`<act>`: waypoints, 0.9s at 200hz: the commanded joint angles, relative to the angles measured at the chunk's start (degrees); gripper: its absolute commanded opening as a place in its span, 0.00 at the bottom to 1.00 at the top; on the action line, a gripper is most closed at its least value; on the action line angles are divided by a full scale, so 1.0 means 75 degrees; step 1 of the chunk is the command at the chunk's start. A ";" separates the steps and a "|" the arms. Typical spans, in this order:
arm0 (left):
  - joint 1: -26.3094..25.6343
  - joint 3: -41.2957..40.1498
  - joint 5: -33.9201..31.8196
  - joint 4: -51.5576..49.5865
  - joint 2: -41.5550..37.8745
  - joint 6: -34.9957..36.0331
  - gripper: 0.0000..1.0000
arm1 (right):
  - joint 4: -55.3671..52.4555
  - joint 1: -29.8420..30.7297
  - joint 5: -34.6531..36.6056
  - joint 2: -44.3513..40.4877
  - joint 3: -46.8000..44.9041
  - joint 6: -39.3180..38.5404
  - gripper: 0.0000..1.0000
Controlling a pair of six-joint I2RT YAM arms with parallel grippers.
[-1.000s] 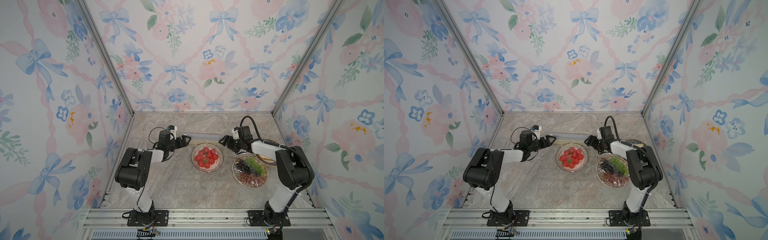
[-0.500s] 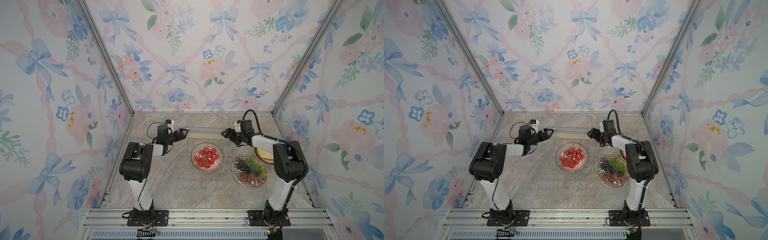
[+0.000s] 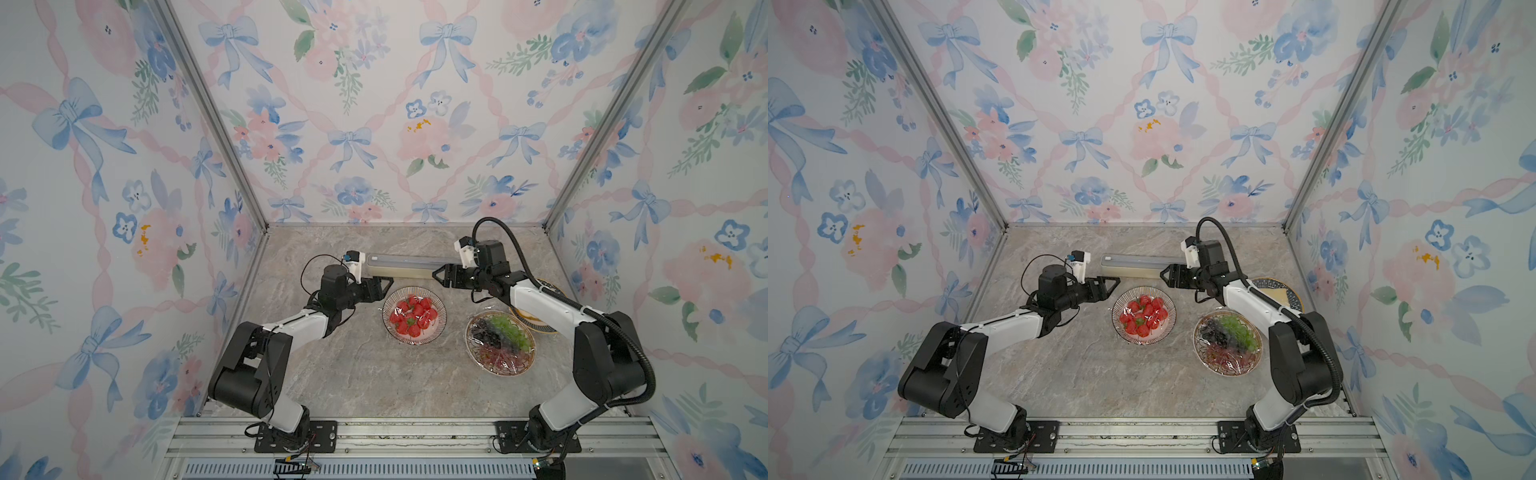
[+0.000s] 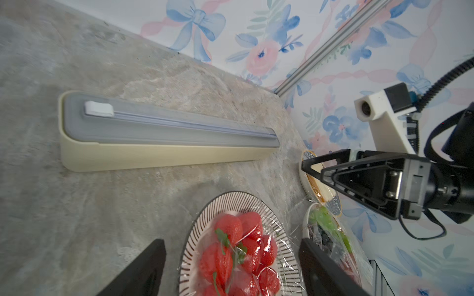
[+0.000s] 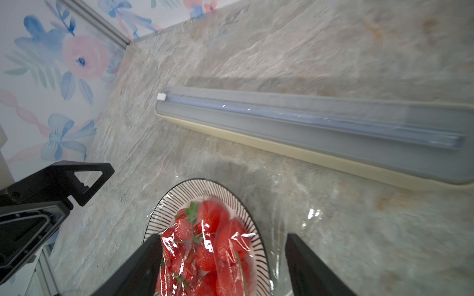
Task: Wrap the plate with plastic wrap
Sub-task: Cover the plate with plastic wrap.
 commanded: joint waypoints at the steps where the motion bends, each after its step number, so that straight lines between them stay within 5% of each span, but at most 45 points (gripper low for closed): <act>1: -0.0244 -0.0016 -0.0070 -0.0220 0.0404 0.0127 0.85 | 0.0171 0.0083 -0.0033 0.0567 0.0243 -0.0058 0.77; 116: -0.0704 -0.0567 -0.0700 -0.0297 0.1086 -0.0371 0.84 | -0.0813 -0.0021 -0.0023 0.1338 0.0322 -0.0181 0.79; 180: -0.0702 -0.0711 -0.1310 -0.0310 0.0389 -0.0316 0.85 | -0.0756 -0.0015 -0.0344 0.1171 0.0078 -0.0052 0.80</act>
